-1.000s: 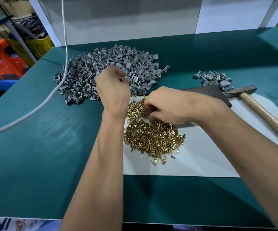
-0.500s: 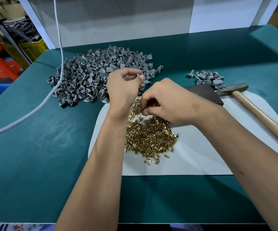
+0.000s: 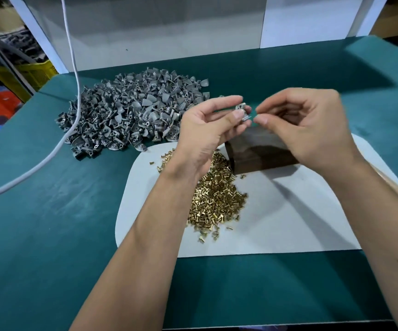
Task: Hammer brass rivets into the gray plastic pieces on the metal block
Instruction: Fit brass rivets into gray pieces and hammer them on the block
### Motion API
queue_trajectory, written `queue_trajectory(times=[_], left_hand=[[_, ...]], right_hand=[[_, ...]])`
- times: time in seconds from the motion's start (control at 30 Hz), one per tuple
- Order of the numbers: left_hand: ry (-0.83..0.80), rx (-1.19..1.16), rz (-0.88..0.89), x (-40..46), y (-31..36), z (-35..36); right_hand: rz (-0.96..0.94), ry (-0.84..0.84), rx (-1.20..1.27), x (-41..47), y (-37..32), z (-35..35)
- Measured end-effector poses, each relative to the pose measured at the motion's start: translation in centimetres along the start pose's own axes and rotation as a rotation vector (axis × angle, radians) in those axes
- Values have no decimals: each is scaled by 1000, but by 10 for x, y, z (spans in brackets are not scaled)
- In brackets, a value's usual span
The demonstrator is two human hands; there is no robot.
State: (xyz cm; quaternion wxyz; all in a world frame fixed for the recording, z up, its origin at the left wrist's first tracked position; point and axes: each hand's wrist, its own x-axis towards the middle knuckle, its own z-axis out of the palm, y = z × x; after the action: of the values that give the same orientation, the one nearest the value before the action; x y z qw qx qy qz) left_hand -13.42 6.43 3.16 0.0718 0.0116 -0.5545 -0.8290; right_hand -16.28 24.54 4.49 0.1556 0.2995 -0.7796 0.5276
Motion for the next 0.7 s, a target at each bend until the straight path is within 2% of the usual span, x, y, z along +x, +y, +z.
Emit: queue_trajectory(times=[0.33,0.7], left_hand=[[-76,48,-18,-1,-7,4],[-88,75,9,-1,-10,4]], right_hand=[[-65,178,-120,-11,0,6],[-79,178,-155,-13,2,9]])
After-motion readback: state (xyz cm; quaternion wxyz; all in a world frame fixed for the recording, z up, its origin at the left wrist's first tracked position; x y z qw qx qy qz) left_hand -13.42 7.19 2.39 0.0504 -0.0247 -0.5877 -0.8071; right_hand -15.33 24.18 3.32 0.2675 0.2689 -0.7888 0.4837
